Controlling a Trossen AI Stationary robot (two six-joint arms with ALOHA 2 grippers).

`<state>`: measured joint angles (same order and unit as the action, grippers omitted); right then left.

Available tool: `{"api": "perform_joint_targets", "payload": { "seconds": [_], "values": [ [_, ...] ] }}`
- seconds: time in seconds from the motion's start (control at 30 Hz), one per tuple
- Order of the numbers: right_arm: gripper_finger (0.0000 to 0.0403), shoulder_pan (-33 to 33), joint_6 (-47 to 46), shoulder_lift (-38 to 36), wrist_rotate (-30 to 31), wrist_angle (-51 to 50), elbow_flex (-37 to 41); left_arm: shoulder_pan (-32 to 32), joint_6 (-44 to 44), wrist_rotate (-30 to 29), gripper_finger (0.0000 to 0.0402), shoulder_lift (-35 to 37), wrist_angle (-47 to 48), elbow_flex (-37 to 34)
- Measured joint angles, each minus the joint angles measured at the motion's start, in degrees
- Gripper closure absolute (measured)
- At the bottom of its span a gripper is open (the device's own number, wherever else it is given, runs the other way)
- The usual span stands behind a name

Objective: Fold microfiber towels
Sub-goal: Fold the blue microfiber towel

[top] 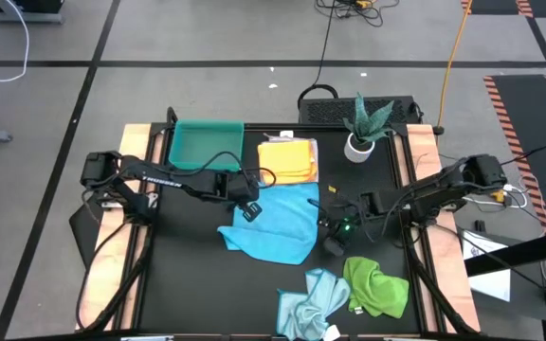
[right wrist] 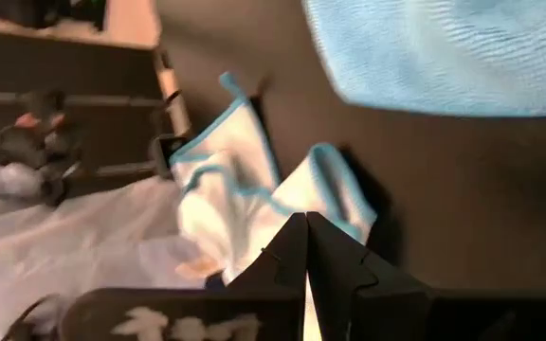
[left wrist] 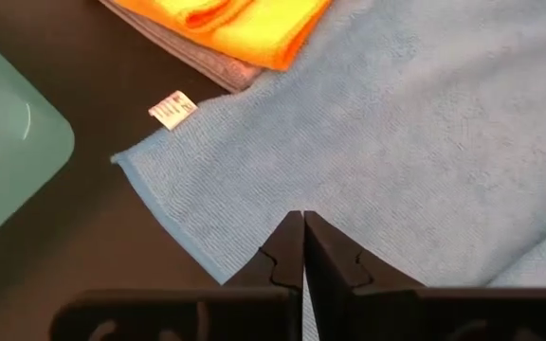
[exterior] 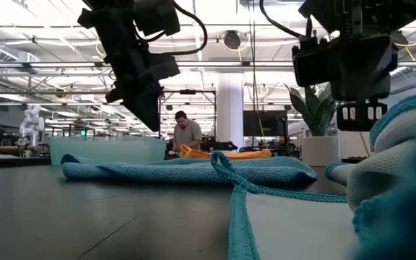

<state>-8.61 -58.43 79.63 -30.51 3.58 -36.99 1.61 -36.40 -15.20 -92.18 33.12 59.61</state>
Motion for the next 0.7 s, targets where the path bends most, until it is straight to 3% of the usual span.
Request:
{"api": "perform_joint_targets", "payload": {
  "seconds": [0.17,0.33,0.53,0.7],
  "values": [
    [0.0386,-3.9,-7.5,3.7,9.6,7.9,0.0,0.3,3.6,0.7,0.0386,0.0,0.4,0.0],
    [0.0343,-7.4,-16.9,10.4,16.1,17.7,0.0,0.3,8.0,2.9,0.0385,0.0,1.8,0.0],
    [0.0283,-9.7,-28.0,19.1,18.7,28.9,0.0,0.3,12.1,3.0,0.0385,0.0,3.6,0.0],
    [0.0263,-9.9,-31.9,22.2,22.6,32.5,-0.1,0.3,13.9,3.0,0.0385,0.0,3.9,0.0]
  ]
}}
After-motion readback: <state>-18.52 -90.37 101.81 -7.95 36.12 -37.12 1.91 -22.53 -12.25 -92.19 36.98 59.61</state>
